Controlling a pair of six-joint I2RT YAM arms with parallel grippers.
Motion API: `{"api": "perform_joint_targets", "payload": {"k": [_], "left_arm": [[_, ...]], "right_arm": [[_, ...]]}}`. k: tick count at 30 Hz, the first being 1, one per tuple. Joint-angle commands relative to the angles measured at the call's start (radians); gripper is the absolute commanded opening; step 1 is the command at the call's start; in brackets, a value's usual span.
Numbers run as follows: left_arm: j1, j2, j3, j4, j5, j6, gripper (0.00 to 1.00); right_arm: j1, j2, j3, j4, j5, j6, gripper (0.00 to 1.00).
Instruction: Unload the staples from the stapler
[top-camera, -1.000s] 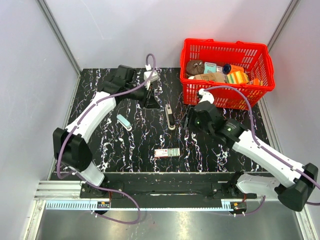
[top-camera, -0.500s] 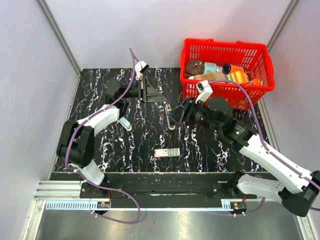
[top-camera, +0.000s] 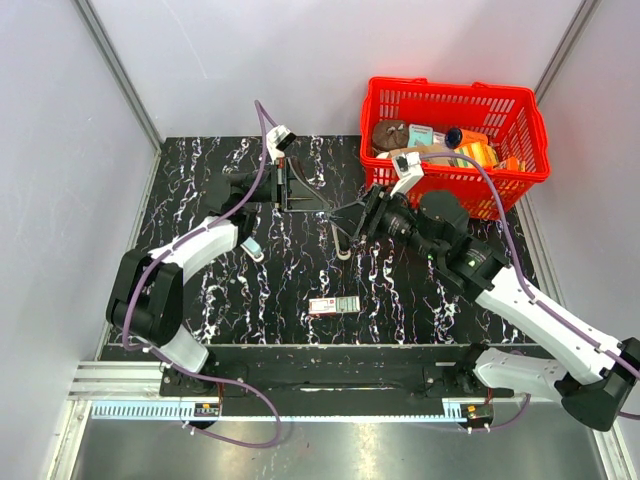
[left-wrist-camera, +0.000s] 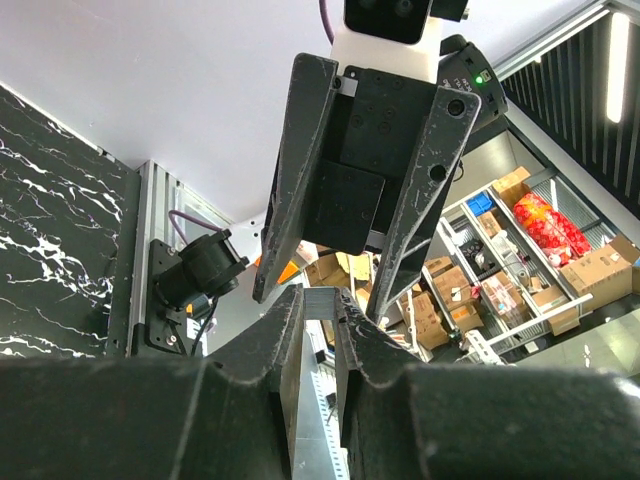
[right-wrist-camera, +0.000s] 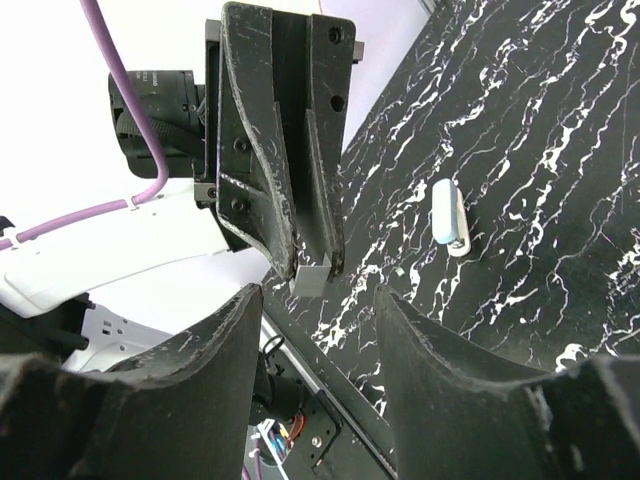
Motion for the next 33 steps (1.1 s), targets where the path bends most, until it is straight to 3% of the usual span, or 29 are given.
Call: {"api": "perform_joint_targets", "payload": {"k": [1,18,33], "left_arm": [[0.000,-0.037,-0.002,0.297,-0.030,0.006,0.18],[0.003,-0.037,-0.002,0.295,-0.032,0.002,0.18],[0.006,-0.034,0.009,0.300,-0.037,-0.012,0.18]], "right_arm": [[-0.006,0.012,0.046,0.079,-0.032,0.011,0.55],[-0.007,0.032,0.020,0.149,-0.046,0.028,0.42],[-0.006,0.058,0.000,0.172,-0.086,0.041,0.39]]}}
